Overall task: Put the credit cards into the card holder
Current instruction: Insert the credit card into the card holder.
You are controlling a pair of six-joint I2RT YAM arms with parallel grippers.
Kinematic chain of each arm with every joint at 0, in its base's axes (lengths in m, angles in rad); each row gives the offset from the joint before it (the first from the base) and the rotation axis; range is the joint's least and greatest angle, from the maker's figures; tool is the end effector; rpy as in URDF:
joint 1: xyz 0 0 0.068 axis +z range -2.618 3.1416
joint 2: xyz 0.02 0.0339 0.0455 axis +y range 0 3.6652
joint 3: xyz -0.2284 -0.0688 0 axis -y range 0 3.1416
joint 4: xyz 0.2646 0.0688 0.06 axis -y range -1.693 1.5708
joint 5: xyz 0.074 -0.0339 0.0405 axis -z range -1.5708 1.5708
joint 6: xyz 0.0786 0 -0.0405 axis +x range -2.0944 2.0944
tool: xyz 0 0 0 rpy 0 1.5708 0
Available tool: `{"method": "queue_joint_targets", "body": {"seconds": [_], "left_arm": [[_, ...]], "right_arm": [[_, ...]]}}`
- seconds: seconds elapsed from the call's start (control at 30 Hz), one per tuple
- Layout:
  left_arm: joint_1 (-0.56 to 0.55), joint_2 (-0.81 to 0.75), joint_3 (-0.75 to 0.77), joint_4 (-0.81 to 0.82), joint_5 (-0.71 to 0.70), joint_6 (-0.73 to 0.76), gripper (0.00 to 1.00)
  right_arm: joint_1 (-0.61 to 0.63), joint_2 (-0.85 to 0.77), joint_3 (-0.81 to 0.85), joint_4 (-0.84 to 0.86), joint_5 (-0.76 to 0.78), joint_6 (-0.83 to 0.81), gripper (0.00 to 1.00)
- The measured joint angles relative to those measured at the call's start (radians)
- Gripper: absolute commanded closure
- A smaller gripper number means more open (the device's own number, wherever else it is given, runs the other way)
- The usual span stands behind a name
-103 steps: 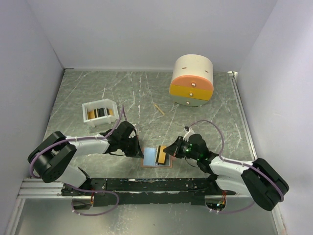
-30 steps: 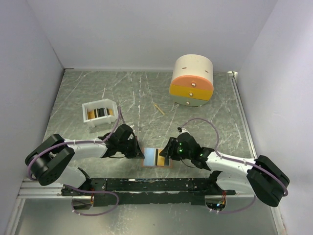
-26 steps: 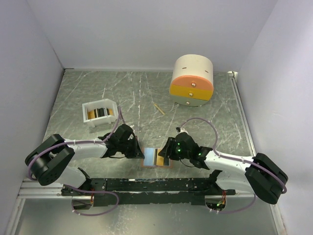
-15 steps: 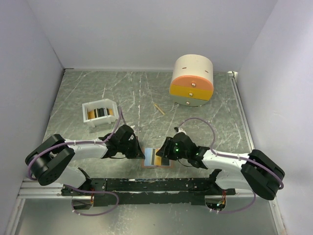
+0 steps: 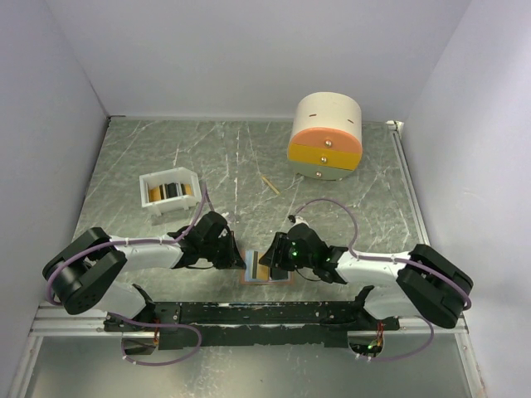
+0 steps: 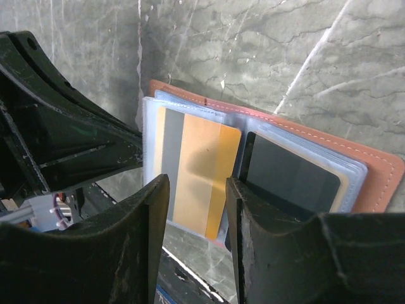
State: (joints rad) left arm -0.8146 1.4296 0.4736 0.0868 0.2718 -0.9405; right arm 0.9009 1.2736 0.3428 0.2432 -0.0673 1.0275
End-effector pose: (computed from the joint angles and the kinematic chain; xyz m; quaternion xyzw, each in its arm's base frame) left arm 0.1810 -0.2226 0.0437 -0.0121 0.9315 -0.3432 0.1197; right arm 0.1679 0.2205 0.0587 0.0428 0.9027 0.3683 0.2185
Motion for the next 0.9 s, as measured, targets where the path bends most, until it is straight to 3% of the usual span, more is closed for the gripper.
{"method": "queue_joint_targets", "body": {"seconds": [0.9], "left_arm": [[-0.005,0.012,0.016,-0.014,-0.003,-0.001,0.93]], "right_arm": [[0.012,0.04,0.008,0.047,-0.057,-0.097,0.67]]}}
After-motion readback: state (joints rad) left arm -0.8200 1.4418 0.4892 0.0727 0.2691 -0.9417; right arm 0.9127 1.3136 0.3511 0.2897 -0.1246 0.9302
